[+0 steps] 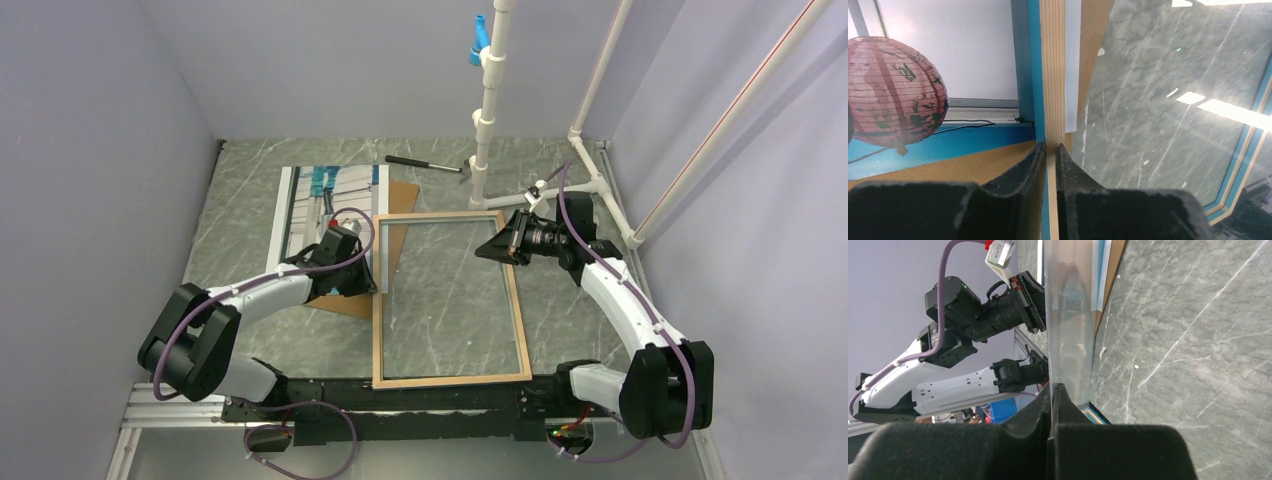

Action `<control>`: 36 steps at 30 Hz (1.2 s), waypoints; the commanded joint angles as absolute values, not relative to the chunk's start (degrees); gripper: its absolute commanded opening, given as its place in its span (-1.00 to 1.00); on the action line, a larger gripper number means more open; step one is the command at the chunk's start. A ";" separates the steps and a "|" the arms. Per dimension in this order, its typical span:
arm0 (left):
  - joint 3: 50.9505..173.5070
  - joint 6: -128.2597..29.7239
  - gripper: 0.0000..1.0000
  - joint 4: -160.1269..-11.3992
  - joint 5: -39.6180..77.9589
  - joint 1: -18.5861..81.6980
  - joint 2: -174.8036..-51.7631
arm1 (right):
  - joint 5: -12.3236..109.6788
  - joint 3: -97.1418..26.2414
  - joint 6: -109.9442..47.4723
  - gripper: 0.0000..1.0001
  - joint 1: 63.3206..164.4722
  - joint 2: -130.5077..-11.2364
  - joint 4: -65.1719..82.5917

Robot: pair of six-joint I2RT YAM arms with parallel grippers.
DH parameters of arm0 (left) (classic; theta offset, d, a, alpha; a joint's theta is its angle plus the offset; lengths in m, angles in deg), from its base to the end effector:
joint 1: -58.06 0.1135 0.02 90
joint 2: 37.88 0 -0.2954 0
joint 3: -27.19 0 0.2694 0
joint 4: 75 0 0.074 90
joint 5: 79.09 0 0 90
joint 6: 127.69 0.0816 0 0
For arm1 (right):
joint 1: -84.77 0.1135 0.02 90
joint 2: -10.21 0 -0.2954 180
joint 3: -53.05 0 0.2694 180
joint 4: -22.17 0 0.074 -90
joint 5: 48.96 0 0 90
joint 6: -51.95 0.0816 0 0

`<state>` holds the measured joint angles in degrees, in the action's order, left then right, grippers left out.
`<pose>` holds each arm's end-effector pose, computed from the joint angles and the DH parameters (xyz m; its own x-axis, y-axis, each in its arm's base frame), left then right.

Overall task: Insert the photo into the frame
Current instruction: Place the photo frame item in the photo frame.

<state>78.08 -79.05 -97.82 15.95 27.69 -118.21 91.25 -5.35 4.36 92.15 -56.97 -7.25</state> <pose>0.2552 -0.1579 0.1495 -0.8755 -0.2499 -0.4135 -0.0380 0.8889 -0.4566 0.2606 0.0970 0.2666 -0.9121 0.3171 -0.2598 -0.0892 0.4649 0.8809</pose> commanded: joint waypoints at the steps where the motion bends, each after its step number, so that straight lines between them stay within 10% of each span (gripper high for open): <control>1: 78.86 -77.70 -0.67 -101.22 12.82 27.38 -119.96 | 92.70 -5.50 3.14 -1.00 91.89 -56.98 -3.66; 36: 80.31 -77.37 -0.72 -103.42 11.43 26.94 -121.28 | 91.82 -2.64 2.92 -1.00 91.52 -56.84 -2.07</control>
